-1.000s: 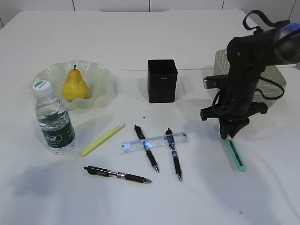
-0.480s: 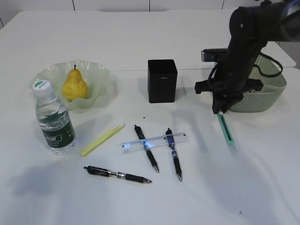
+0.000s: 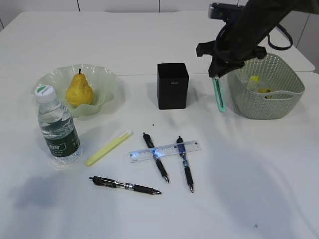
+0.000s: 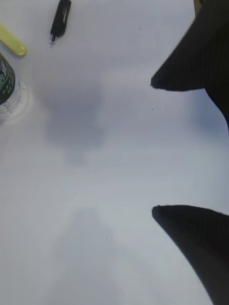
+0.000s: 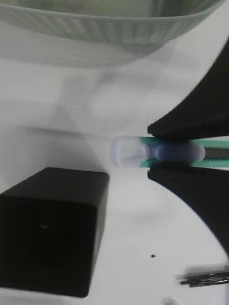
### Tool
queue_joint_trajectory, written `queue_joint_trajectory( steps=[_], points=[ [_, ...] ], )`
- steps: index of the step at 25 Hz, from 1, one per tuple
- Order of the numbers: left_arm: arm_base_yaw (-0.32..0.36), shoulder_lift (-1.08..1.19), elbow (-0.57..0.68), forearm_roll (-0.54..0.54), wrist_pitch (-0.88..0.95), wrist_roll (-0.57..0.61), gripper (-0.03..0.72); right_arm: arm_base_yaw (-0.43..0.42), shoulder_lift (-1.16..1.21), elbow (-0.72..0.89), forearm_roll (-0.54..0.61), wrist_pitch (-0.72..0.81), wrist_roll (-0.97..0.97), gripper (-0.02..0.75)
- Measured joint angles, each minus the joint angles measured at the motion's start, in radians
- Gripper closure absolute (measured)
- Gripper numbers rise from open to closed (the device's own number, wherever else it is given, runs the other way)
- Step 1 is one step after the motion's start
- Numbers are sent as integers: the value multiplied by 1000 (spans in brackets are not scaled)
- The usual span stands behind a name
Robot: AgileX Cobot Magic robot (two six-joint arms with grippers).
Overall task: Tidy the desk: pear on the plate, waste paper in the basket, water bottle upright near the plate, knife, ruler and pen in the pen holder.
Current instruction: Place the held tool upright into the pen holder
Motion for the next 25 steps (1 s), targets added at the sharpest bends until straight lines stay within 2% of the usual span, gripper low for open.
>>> queue_joint_trajectory(
  steps=[7, 15, 20, 25],
  points=[
    [0, 0, 0, -2, 2, 0, 161, 18, 0, -44, 63, -180, -117, 633],
    [0, 0, 0, -5, 2, 0, 161, 37, 0, -44, 219, -402, -361, 633],
    [0, 0, 0, -5, 2, 0, 161, 37, 25, -44, 361, -516, -511, 633],
    [0, 0, 0, -5, -2, 0, 161, 37, 67, -44, 570, -549, -703, 633]
  ],
)
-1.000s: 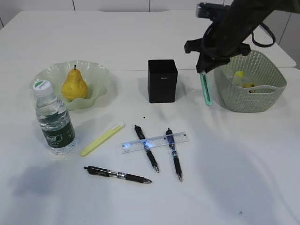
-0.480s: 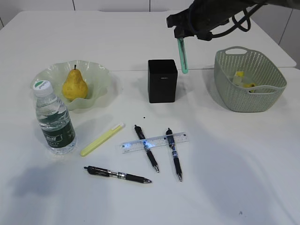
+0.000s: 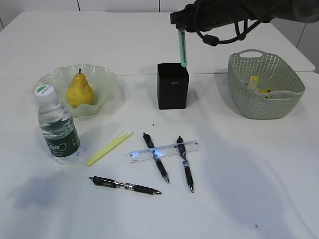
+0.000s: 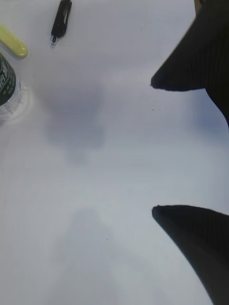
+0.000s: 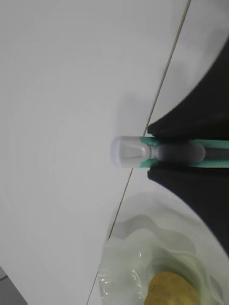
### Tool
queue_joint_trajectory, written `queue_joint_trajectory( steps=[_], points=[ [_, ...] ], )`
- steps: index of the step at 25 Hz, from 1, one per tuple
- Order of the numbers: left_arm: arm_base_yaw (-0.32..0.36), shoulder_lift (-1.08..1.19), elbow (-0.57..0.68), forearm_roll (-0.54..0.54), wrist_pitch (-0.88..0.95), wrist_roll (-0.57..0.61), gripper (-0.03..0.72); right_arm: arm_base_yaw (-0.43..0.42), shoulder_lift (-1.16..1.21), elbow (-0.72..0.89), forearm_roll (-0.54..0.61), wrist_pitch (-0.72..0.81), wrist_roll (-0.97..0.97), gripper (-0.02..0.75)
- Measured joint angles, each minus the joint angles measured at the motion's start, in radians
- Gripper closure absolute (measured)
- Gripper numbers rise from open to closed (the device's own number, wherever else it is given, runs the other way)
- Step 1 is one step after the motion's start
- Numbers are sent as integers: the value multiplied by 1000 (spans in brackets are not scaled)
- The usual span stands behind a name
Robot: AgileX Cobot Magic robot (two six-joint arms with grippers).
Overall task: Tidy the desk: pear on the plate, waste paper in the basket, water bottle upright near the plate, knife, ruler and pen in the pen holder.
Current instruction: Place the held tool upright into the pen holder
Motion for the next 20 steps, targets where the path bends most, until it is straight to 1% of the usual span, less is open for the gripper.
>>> queue_joint_trajectory(
  steps=[5, 14, 17, 20],
  points=[
    [0, 0, 0, 0, 0, 0, 161, 0, 42, 0, 237, -18, -237, 633],
    [0, 0, 0, 0, 0, 0, 167, 0, 81, 0, 566, -39, -585, 633],
    [0, 0, 0, 0, 0, 0, 167, 0, 101, 0, 651, -47, -690, 633],
    [0, 0, 0, 0, 0, 0, 167, 0, 121, 0, 698, -54, -756, 633]
  ],
)
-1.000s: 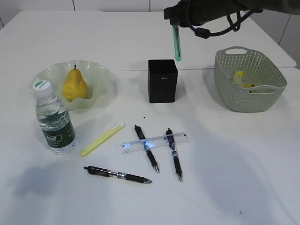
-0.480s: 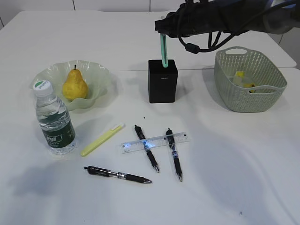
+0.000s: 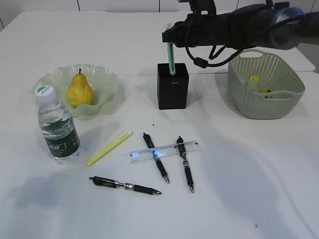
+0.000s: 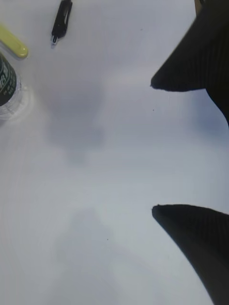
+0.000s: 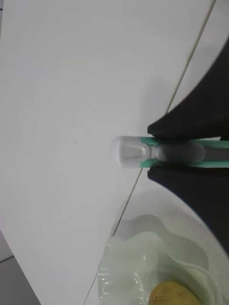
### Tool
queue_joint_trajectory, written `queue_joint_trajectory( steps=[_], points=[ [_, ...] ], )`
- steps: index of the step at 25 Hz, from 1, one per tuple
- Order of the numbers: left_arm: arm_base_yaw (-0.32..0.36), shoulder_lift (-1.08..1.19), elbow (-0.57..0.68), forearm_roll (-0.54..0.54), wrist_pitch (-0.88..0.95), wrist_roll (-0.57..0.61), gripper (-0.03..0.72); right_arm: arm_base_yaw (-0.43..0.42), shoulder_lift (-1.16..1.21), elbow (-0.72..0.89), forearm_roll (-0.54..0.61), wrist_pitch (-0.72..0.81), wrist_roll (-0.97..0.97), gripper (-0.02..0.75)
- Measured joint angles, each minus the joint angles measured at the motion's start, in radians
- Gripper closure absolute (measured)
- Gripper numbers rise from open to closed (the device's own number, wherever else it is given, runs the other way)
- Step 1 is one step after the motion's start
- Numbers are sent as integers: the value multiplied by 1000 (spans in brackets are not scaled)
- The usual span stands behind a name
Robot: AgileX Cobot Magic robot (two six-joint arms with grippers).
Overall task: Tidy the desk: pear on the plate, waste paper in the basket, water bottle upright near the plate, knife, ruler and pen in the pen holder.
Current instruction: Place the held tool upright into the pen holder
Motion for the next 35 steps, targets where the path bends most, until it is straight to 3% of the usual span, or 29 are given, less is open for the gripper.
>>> queue_joint_trajectory(
  steps=[13, 27, 35],
  points=[
    [0, 0, 0, 0, -1, 0, 167, 0, 82, -1, 50, -4, -24, 628],
    [0, 0, 0, 0, -2, 0, 167, 0, 84, -1, 50, 10, -31, 499],
    [0, 0, 0, 0, -2, 0, 167, 0, 31, -1, 54, 13, -31, 490]
  ],
)
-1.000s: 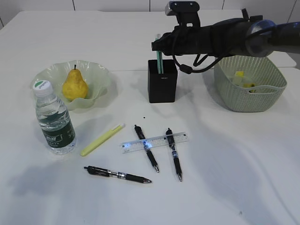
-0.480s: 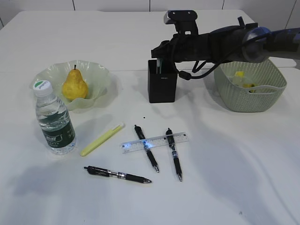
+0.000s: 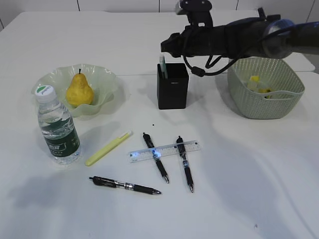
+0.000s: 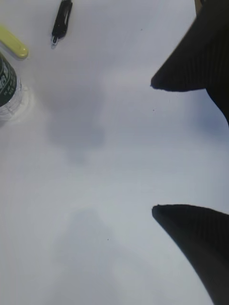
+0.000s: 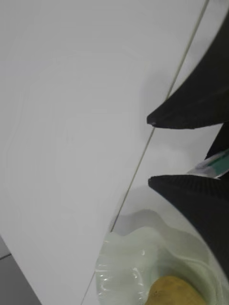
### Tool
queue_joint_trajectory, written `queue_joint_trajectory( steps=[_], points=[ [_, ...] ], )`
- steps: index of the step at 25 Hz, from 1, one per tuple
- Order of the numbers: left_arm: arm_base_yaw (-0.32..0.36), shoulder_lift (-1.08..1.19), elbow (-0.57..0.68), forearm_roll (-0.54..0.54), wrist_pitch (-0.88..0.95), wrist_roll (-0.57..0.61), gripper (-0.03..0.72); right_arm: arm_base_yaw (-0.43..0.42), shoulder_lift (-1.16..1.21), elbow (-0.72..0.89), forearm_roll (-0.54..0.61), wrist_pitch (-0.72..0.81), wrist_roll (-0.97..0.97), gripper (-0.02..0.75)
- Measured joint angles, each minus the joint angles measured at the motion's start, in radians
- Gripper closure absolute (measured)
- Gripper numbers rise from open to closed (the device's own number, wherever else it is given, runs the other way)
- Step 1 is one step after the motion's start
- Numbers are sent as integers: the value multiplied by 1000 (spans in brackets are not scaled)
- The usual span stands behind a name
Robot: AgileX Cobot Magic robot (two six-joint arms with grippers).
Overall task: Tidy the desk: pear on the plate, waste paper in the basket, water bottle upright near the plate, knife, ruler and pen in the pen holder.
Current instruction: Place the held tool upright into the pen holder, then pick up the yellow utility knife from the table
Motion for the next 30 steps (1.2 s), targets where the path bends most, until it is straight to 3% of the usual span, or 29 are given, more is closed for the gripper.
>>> queue_joint_trajectory(
  steps=[6, 9, 19, 30],
  points=[
    [0, 0, 0, 0, -8, 0, 167, 0, -64, 0, -9, 8, 53, 488],
    [0, 0, 0, 0, -12, 0, 167, 0, -78, 0, -70, 47, 125, 487],
    [0, 0, 0, 0, -16, 0, 167, 0, -147, 0, -724, 300, 777, 471],
    [0, 0, 0, 0, -18, 0, 167, 1, -301, 0, -1035, 540, 1093, 467]
  ],
)
